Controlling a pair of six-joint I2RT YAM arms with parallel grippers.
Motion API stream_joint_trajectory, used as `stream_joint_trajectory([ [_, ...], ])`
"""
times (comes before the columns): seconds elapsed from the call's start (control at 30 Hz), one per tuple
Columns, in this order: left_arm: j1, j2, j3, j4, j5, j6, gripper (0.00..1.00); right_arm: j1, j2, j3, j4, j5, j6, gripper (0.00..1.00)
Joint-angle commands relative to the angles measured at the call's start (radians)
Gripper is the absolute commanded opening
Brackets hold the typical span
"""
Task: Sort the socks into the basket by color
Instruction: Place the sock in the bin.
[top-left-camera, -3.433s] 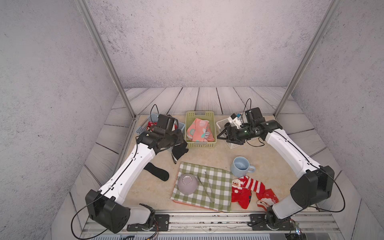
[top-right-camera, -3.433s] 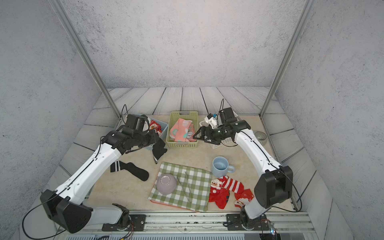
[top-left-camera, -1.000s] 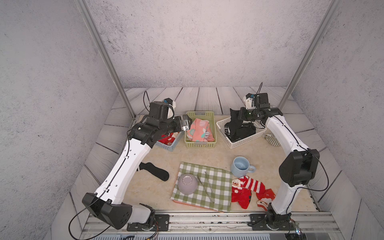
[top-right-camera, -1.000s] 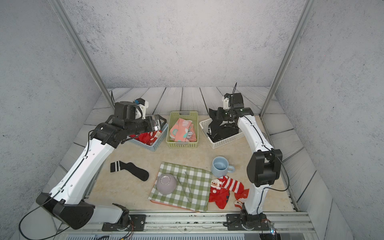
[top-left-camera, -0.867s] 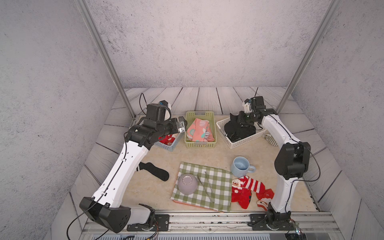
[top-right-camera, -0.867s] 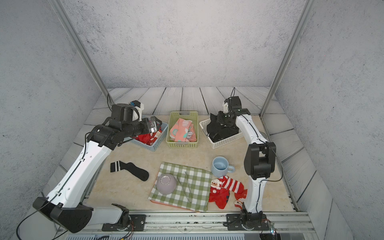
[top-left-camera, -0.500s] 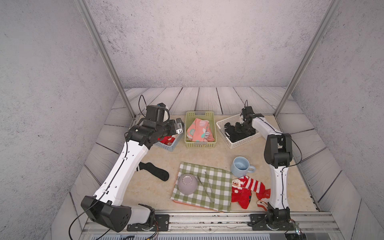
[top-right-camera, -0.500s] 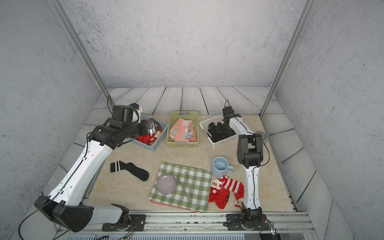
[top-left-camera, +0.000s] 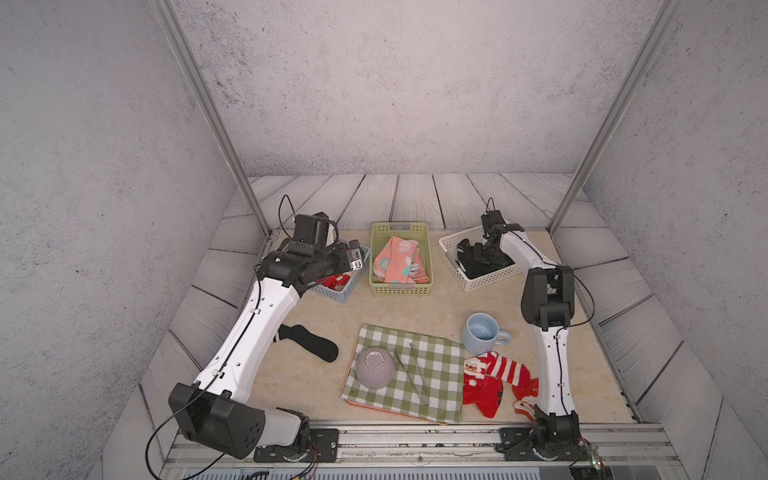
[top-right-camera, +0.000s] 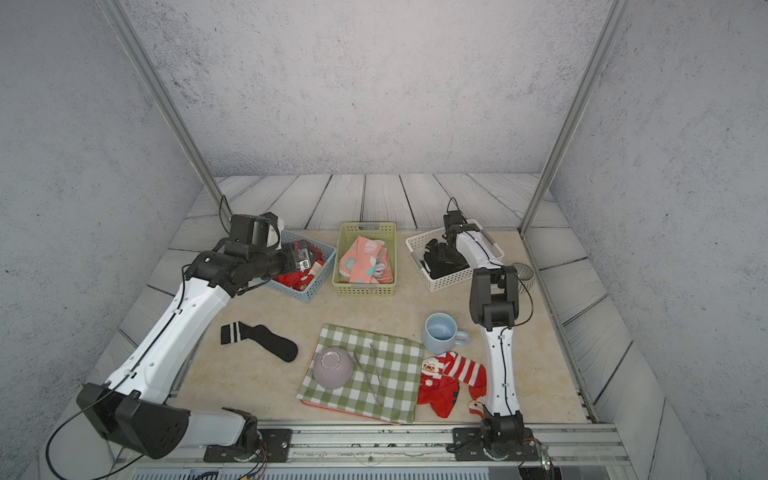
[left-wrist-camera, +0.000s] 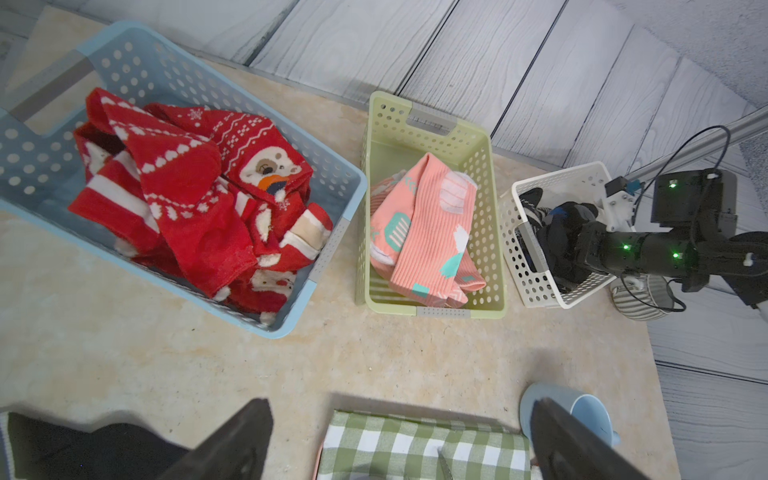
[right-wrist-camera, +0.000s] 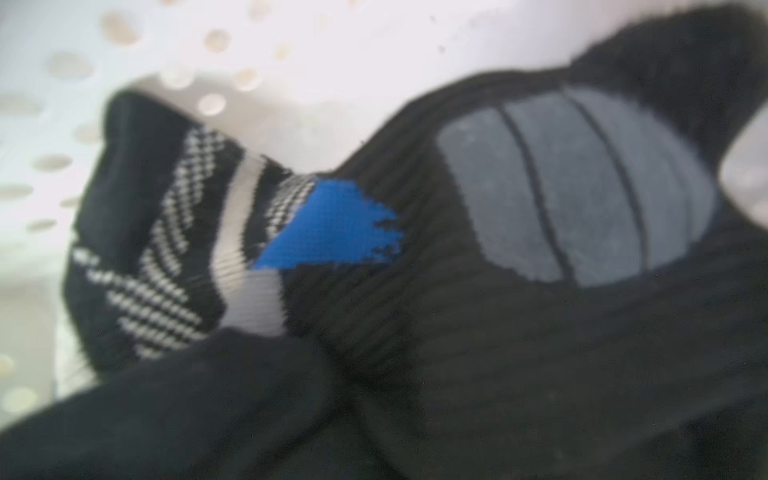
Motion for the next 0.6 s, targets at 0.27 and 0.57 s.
stream_joint_trajectory([
  [0.27,0.017,0.003,-0.061,-0.007,-0.044,-0.038,1.00,-0.003,-0.109,-0.041,-0.147,-0.053,0.113,0.81],
  [0.57,0.032,-0.048,-0.143,-0.016,-0.059,-0.066,1.00,0.002,-0.328,-0.209,-0.105,-0.104,0.152,0.92],
])
